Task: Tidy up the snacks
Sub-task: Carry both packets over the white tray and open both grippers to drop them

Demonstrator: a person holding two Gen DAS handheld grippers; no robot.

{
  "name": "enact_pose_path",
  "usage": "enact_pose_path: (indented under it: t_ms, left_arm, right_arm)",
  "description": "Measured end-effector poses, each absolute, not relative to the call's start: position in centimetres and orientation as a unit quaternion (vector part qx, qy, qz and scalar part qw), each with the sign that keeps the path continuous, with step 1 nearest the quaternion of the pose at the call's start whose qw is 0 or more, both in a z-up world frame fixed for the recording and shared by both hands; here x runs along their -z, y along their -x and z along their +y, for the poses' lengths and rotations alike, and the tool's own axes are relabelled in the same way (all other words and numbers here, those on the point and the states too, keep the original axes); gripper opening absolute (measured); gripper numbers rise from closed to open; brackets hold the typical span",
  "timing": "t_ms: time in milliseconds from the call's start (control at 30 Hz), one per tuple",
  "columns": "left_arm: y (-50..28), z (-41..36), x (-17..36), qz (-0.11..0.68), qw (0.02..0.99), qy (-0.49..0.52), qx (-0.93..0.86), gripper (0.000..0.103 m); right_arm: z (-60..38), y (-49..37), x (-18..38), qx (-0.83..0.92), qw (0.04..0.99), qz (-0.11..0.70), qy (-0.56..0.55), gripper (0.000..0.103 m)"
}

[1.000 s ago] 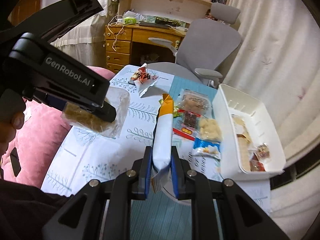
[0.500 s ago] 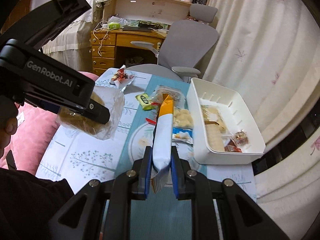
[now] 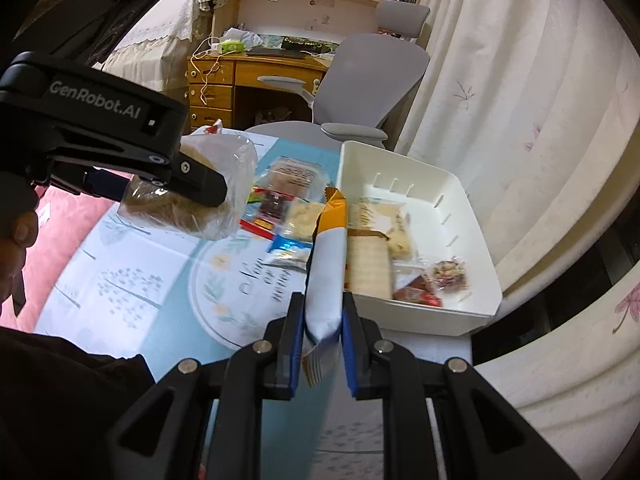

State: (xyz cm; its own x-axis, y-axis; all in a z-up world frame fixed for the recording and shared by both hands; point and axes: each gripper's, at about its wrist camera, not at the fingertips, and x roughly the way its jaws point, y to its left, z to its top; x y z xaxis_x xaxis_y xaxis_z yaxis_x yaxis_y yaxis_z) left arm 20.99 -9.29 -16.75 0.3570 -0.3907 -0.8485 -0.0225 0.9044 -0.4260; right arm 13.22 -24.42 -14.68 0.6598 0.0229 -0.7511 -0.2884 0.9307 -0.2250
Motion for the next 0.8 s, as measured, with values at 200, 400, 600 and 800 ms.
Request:
enact_pose_path:
  t_ms: [200, 400, 600, 800]
  left_arm:
    - [-22.1, -14.0, 17.9, 0.547, 0.805, 0.207, 0.103, 0.081]
    - [-23.9, -17.5, 18.6, 0.548, 0.803, 0.213, 0.096, 0.081]
    - [-25.9, -20.2, 19.1, 0.549, 0.804, 0.209, 0.09, 0.082]
    - [-27.8, -22.3, 20.0, 0.554, 0.806, 0.198, 0.074, 0.082]
  right_arm:
    - [-29.6, -14.7, 15.2, -0.096, 0.894, 0.4, 0.177, 0.017]
    - [-34.0, -16.8, 16.1, -0.097, 0.892, 0.4, 0.189, 0.017]
    - [-36.9, -19.1, 17.0, -0.096, 0.894, 0.397, 0.182, 0.017]
    - [-39.3, -21.4, 18.2, -0.1, 0.895, 0.398, 0.176, 0.017]
